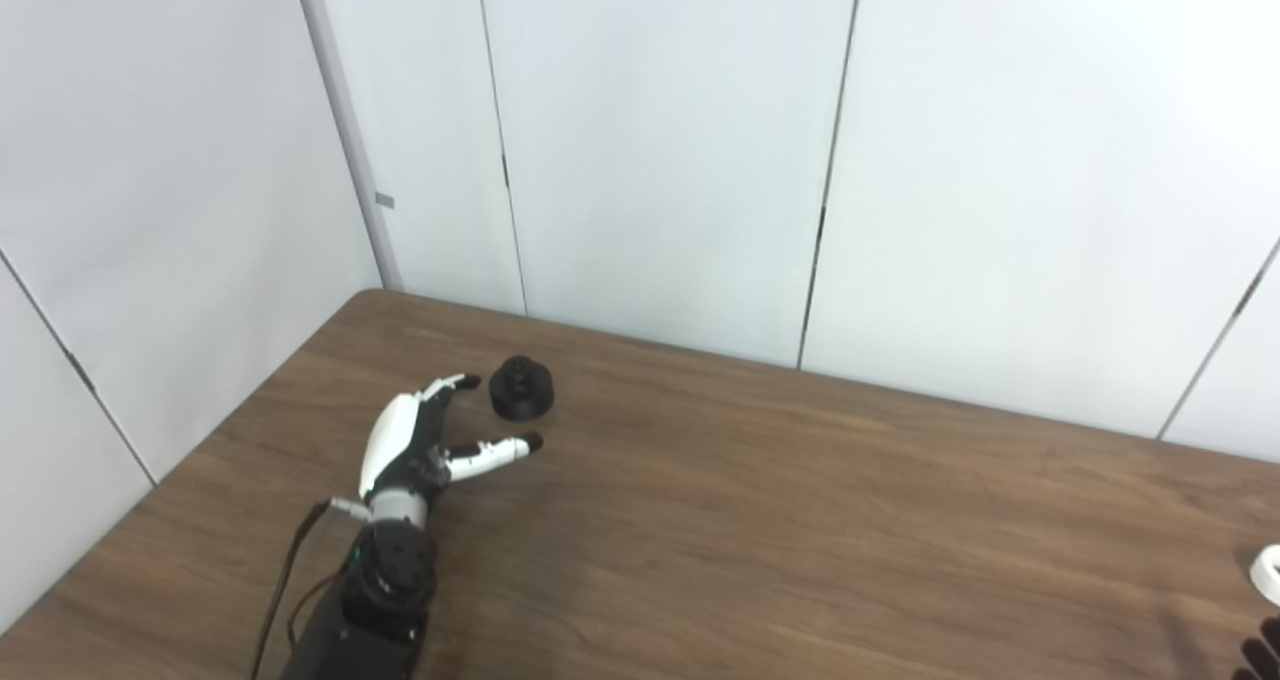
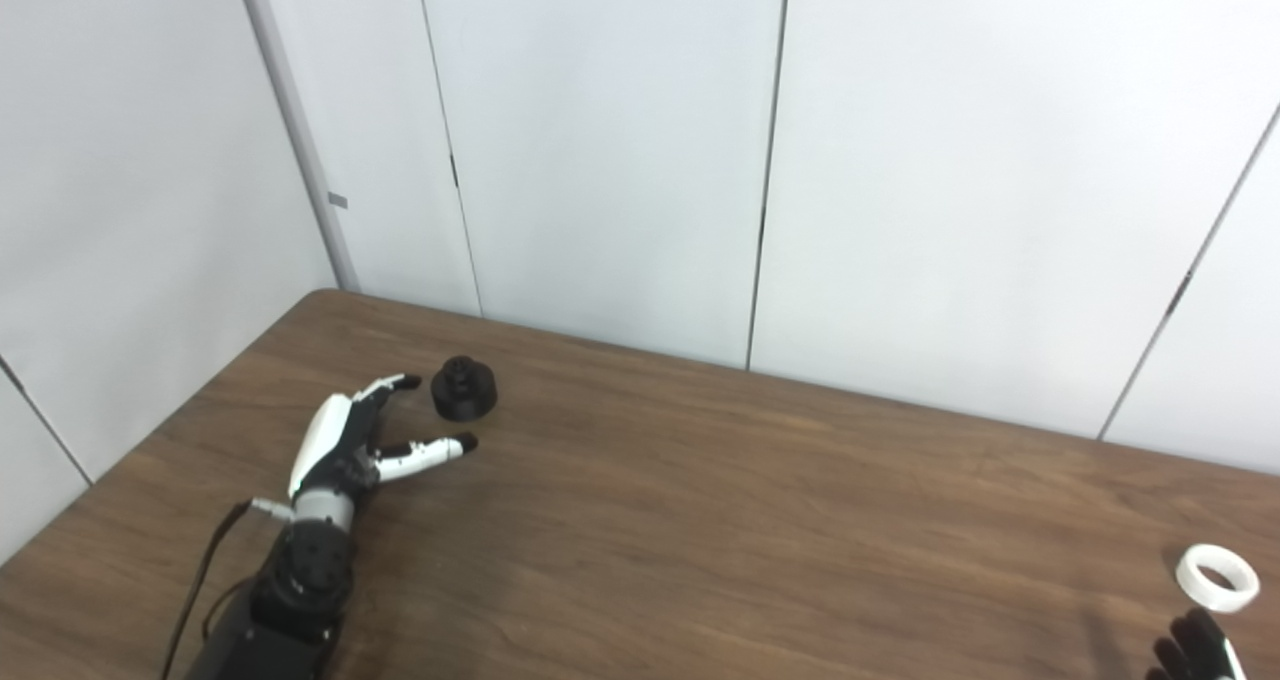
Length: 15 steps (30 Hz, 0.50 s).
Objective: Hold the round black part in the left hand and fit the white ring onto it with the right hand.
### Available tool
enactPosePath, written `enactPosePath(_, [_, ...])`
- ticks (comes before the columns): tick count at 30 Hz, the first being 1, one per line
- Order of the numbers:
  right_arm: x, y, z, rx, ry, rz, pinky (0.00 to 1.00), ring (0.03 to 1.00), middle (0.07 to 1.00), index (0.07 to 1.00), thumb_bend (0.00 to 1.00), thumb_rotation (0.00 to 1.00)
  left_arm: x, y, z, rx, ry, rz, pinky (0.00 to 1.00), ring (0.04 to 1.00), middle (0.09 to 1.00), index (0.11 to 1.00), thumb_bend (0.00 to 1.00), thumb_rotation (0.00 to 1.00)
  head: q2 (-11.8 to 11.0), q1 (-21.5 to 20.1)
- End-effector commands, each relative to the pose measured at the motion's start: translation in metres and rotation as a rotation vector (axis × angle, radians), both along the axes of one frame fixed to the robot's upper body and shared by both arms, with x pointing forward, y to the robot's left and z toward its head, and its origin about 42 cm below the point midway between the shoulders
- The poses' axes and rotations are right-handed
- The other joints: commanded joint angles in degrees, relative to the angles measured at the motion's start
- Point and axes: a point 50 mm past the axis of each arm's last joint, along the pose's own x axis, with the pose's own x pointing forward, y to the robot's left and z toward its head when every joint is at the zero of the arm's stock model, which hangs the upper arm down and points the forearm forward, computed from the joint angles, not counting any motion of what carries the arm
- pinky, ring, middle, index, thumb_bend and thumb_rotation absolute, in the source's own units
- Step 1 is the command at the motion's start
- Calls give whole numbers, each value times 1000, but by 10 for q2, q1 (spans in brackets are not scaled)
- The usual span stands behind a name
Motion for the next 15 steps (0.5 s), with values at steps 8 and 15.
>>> enactPosePath(8, [-20,4,-23,46,88,-9,977,978,979,960,743,1000,34,13,38,113,-44,21,1000,1000,966,881,906,361,3,2])
enactPosePath(15, [-22,5,-23,47,83,-13,972,978,981,963,754,1000,46,18,46,148,-17,3,1000,1000,969,876,904,348,4,-1])
